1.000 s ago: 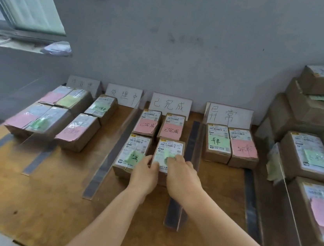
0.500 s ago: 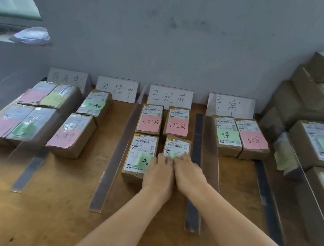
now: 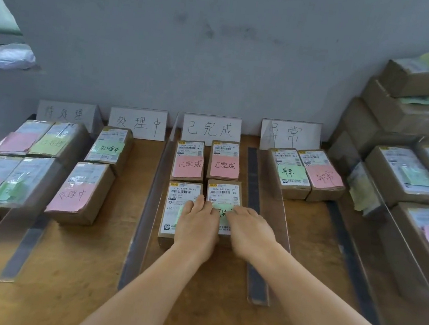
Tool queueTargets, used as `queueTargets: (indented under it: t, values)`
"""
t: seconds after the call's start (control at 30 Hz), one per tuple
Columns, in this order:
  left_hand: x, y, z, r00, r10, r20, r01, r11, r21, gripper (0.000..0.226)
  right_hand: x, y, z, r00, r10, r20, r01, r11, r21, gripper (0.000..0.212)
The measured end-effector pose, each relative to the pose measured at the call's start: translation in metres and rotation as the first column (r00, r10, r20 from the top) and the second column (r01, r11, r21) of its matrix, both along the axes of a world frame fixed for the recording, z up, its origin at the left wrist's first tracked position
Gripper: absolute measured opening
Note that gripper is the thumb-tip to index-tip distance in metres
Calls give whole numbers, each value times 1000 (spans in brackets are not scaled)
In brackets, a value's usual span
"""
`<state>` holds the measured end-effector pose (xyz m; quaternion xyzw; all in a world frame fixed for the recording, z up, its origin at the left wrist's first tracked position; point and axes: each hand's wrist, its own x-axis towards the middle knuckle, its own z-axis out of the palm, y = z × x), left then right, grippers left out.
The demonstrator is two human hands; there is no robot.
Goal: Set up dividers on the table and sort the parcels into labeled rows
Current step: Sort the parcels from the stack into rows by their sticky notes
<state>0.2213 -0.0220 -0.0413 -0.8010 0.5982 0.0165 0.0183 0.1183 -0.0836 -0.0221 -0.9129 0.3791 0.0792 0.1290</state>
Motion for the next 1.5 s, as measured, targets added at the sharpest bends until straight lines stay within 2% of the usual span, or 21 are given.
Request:
queueTargets:
  t: [0.13, 0.37, 0.5, 0.6, 0.83, 0.97, 1.23, 1.4, 1.5]
  values:
    - [-3, 2, 6, 998, -36, -43, 36, 999, -14, 48, -3, 4, 4, 1000, -13, 8, 13, 1000, -21, 46]
    - [-14, 1, 32, 989, -66, -131, 59, 997, -54, 77, -31, 14, 21, 983, -68, 172, 85, 992, -94, 73]
    - [-34, -2, 57, 974, -100, -201, 68, 985, -160, 74, -62, 16, 38, 960, -127, 249, 172, 971, -167, 79]
    - [-56, -5, 73, 960, -152, -237, 104, 974, -203, 69, -94, 13, 52, 938, -180, 296, 239, 955, -176, 76]
    - [-133, -15, 92, 945, -243, -220, 176, 942, -287, 69, -184, 1, 67, 916, -255, 309, 327, 922, -209, 77]
    - [-186, -28, 97, 939, -275, -206, 202, 927, -316, 69, -239, -12, 69, 881, -336, 333, 408, 897, -172, 80]
    - [-298, -74, 96, 912, -307, -271, 228, 930, -289, 69, -352, -56, 71, 865, -377, 331, 433, 894, -116, 79]
    - [-345, -105, 85, 904, -249, -346, 172, 956, -239, 69, -400, -83, 66, 870, -388, 303, 428, 901, -73, 77]
    - [-358, -121, 77, 904, -153, -398, 91, 981, -169, 68, -414, -96, 59, 871, -385, 306, 419, 907, -52, 74]
